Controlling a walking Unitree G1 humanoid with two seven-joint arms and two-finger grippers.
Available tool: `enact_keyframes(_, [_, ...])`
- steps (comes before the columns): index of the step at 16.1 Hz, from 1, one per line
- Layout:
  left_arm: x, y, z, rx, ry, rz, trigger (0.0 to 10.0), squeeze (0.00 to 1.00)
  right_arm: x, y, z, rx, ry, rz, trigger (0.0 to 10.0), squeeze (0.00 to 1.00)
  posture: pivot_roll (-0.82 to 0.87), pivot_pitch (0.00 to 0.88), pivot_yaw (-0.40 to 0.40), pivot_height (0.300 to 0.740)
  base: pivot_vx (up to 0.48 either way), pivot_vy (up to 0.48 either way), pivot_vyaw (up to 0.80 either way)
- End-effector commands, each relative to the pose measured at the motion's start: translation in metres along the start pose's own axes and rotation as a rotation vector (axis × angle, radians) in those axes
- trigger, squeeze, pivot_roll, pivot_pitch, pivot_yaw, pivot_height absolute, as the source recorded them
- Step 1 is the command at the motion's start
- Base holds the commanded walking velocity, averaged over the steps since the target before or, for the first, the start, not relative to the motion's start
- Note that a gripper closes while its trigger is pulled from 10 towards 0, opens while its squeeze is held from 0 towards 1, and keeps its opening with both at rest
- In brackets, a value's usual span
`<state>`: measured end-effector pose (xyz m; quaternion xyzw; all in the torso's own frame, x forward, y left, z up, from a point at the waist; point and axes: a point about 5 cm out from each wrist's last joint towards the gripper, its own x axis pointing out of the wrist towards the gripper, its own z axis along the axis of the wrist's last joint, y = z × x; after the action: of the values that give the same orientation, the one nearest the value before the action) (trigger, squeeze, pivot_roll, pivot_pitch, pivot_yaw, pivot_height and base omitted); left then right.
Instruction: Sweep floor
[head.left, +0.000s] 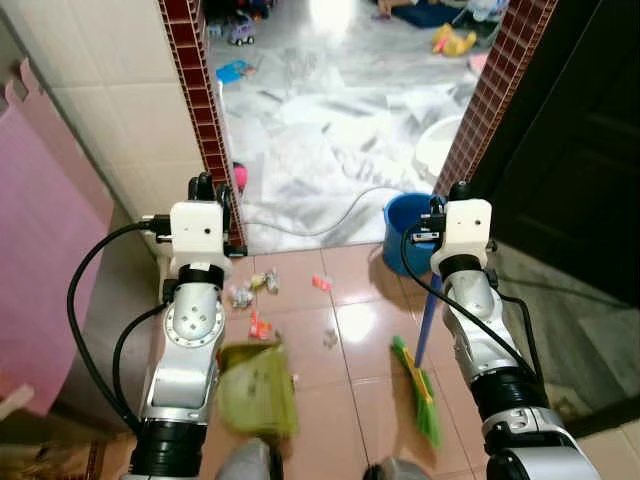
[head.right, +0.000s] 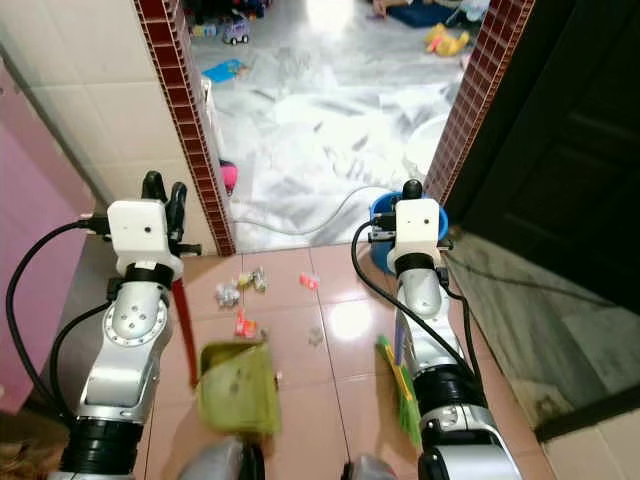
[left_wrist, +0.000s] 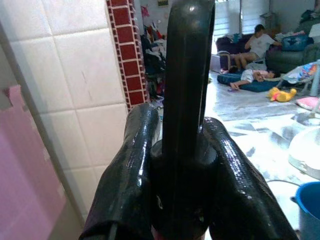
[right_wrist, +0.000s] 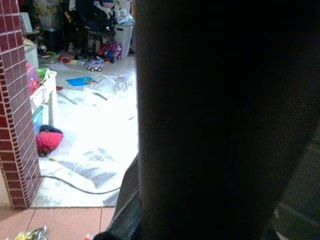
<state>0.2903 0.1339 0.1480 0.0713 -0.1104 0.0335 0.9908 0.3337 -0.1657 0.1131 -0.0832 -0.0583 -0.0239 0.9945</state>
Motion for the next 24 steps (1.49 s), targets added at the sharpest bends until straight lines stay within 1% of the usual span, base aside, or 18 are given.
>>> enact_keyframes(1, [0.004,-0.001,0.014,-0.006,-0.063,0.000,10.0,0.00,0.002,0.000,0.003,-0.004,-0.013,0.005,10.0,0.00,0.03,0.000,0.008,0.740,-0.349,0.000,0.00])
enact_keyframes(6, [0.005,-0.003,0.015,-0.008,-0.065,-0.012,10.0,0.00,0.003,0.003,0.004,0.002,-0.013,0.016,10.0,0.00,0.03,0.000,0.008,0.740,-0.360,0.000,0.00])
enact_keyframes(8, [0.005,-0.003,0.016,-0.008,-0.077,-0.007,10.0,0.00,0.004,0.004,0.004,0.006,-0.013,0.016,10.0,0.00,0.04,0.000,0.008,0.740,0.000,0.000,0.00])
enact_keyframes(11, [0.005,0.001,0.016,0.012,-0.081,0.017,10.0,0.00,0.004,0.004,0.005,0.004,-0.017,0.011,10.0,0.00,0.04,0.000,0.008,0.740,0.000,0.000,0.00])
enact_keyframes(14, [0.004,0.004,0.012,0.025,-0.070,0.030,10.0,0.00,0.003,0.003,0.005,0.004,-0.018,0.007,10.0,0.00,0.03,0.000,0.014,0.740,0.000,0.000,0.00])
enact_keyframes(15, [0.003,0.005,0.009,0.050,-0.060,0.039,10.0,0.00,0.003,0.004,0.004,0.015,-0.019,0.021,10.0,0.00,0.03,0.000,0.014,0.740,0.000,0.000,0.00])
enact_keyframes(16, [0.001,0.008,0.005,0.057,-0.049,0.061,10.0,0.00,0.002,0.005,0.005,0.009,-0.024,0.022,10.0,0.00,0.03,0.000,0.014,0.740,0.000,0.000,0.00])
enact_keyframes(17, [-0.004,0.014,-0.004,0.101,-0.033,0.104,10.0,0.00,0.002,0.007,0.007,0.005,-0.039,0.036,10.0,0.00,0.03,0.000,0.018,0.740,0.000,0.000,0.00])
enact_keyframes(21, [-0.010,0.025,-0.023,0.148,0.021,0.147,10.0,0.00,0.002,0.010,0.011,0.019,-0.058,0.062,10.0,0.00,0.03,0.000,0.018,0.740,0.000,0.000,0.71])
enact_keyframes(23, [-0.013,0.027,-0.033,0.167,0.049,0.146,10.0,0.00,0.003,0.010,0.010,0.020,-0.057,0.063,10.0,0.00,0.03,0.000,0.016,0.740,0.000,0.000,0.78])
enact_keyframes(24, [-0.014,0.027,-0.036,0.172,0.059,0.158,10.0,0.00,0.003,0.009,0.010,0.029,-0.056,0.062,10.0,0.00,0.03,0.000,0.015,0.740,0.000,0.000,0.00])
